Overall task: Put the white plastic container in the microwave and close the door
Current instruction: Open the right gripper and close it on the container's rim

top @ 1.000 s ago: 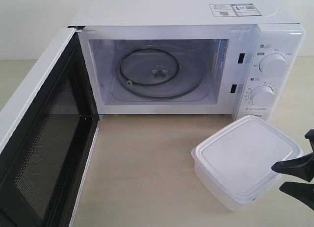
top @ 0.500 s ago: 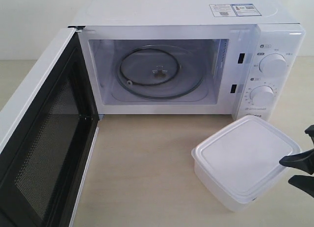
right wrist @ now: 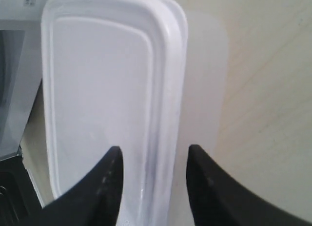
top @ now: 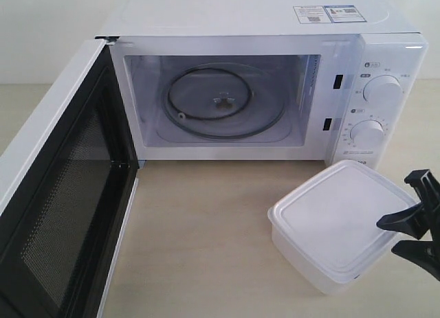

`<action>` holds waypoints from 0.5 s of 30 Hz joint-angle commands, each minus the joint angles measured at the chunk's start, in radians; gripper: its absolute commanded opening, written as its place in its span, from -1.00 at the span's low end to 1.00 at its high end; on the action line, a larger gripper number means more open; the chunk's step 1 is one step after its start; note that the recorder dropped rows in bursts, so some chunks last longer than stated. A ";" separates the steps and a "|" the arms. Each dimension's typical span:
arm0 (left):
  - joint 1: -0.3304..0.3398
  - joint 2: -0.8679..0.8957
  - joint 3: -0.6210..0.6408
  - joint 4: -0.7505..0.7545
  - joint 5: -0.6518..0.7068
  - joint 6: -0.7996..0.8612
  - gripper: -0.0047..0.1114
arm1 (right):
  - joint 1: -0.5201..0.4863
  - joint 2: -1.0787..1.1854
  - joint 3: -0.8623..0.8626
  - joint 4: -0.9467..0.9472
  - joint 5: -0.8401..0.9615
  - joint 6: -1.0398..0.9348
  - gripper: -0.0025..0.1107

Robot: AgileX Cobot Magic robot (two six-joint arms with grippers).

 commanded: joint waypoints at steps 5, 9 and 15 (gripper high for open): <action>0.003 -0.003 0.003 -0.008 -0.002 -0.008 -0.84 | 0.003 0.032 -0.003 0.002 -0.011 -0.012 -0.24; 0.003 -0.003 0.003 -0.008 -0.002 -0.008 -0.84 | 0.003 0.068 -0.008 0.002 0.003 -0.022 -0.24; 0.003 -0.003 0.003 -0.008 -0.002 -0.008 -0.84 | 0.003 0.068 -0.011 0.002 0.008 -0.039 -0.24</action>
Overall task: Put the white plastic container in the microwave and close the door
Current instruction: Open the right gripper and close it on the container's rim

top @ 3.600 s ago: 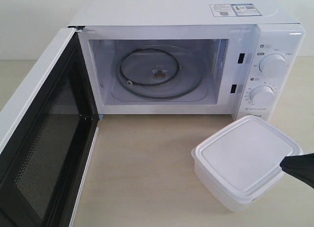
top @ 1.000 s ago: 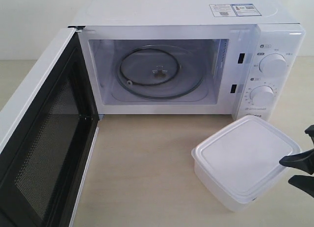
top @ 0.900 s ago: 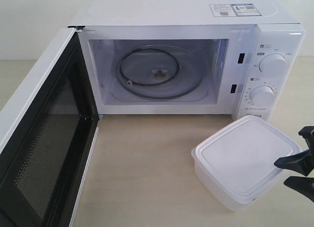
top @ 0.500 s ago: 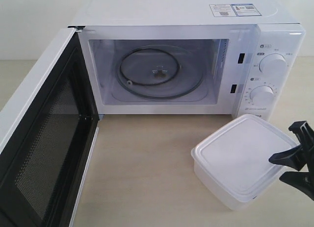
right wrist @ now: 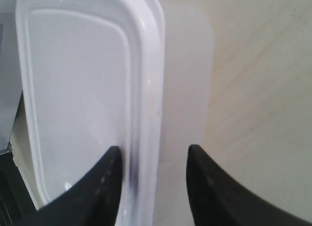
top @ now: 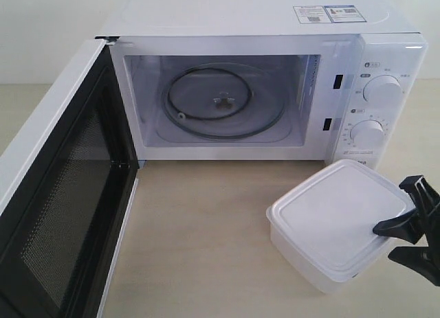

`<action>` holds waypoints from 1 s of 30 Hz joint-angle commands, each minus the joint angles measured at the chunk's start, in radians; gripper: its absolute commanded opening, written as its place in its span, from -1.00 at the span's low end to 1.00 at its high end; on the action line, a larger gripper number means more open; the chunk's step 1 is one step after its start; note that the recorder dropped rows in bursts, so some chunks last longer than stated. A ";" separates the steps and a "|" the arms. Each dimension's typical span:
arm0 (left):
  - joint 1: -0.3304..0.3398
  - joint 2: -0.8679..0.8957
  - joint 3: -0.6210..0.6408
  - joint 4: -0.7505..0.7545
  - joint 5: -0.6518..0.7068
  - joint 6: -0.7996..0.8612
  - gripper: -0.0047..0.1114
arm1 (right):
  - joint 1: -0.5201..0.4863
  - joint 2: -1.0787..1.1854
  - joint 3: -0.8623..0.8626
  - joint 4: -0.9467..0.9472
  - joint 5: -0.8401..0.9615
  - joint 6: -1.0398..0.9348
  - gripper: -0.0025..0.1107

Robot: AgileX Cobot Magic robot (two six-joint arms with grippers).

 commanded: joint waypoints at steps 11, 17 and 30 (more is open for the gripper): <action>0.003 -0.003 0.003 -0.008 -0.002 -0.008 -0.84 | 0.003 0.002 -0.003 -0.003 0.005 -0.014 -0.94; 0.003 -0.003 0.003 -0.008 -0.002 -0.008 -0.84 | 0.003 -0.005 -0.003 -0.003 0.007 -0.014 -0.91; 0.003 -0.003 0.003 -0.008 -0.002 -0.008 -0.84 | 0.003 -0.198 -0.002 -0.065 0.014 0.126 -0.96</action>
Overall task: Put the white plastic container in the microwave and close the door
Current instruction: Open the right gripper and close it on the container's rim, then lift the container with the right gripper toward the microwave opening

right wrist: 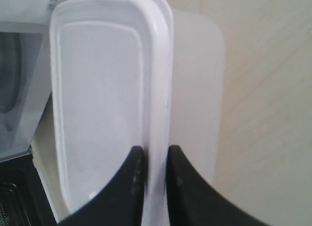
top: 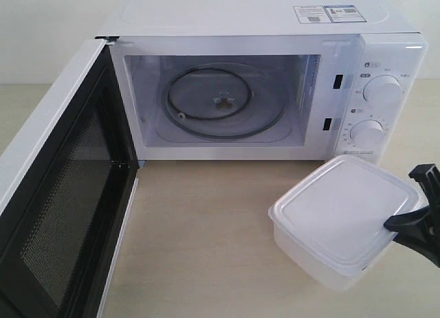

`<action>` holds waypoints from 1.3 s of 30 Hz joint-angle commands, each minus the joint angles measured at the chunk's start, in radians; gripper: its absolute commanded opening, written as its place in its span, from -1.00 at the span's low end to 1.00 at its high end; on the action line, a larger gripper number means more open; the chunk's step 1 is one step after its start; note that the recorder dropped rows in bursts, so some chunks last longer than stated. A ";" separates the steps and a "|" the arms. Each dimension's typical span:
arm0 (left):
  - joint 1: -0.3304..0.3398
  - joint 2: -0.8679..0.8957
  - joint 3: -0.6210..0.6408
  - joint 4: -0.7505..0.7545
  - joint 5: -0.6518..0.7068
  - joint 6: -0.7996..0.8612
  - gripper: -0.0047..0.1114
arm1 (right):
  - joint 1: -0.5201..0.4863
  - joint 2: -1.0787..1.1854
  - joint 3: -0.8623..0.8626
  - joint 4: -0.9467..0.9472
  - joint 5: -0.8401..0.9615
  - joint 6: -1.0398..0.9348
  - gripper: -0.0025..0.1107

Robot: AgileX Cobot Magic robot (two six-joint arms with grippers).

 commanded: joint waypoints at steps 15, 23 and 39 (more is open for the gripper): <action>0.003 -0.003 0.003 -0.008 -0.002 -0.008 -0.84 | 0.003 -0.401 -0.007 -0.350 0.133 0.436 -0.96; 0.003 -0.003 0.003 -0.008 -0.002 -0.008 -0.84 | 0.065 -0.655 0.042 -0.371 0.087 0.634 -0.96; 0.003 -0.003 0.003 -0.008 -0.002 -0.008 -0.84 | 0.191 -0.844 0.161 -0.390 0.028 0.764 -0.96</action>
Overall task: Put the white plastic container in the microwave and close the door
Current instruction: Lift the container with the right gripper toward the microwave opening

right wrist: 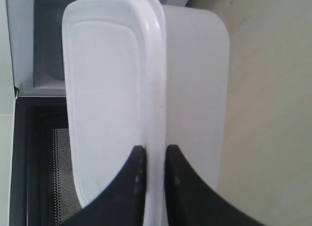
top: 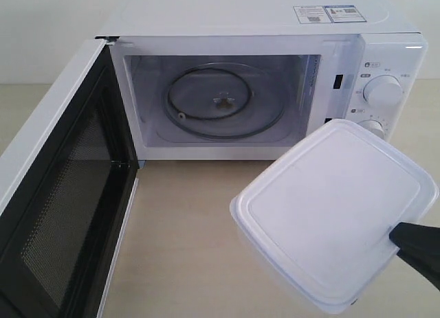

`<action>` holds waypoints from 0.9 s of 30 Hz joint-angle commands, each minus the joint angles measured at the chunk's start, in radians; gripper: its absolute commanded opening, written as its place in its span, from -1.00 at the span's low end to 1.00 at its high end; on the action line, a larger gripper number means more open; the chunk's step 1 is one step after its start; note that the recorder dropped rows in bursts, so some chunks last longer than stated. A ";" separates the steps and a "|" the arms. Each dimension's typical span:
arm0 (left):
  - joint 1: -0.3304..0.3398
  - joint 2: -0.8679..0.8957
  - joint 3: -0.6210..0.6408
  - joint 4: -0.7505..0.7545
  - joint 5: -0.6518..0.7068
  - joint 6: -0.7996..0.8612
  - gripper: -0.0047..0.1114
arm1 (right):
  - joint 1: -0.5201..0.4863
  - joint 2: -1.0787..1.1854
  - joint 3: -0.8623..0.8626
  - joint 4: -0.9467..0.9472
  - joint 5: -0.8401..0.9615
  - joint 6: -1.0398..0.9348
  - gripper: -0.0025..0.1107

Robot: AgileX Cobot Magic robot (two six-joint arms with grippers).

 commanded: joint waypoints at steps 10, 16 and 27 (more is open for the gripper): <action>0.003 -0.003 0.003 -0.008 -0.002 -0.008 -0.84 | 0.145 0.019 0.001 0.074 -0.068 0.003 -0.96; 0.003 -0.003 0.003 -0.008 -0.002 -0.008 -0.84 | 0.246 0.019 -0.003 0.098 -0.097 -0.018 -0.96; 0.003 -0.003 0.003 -0.008 -0.002 -0.008 -0.84 | 0.444 0.019 -0.033 -0.142 -0.375 0.227 -0.96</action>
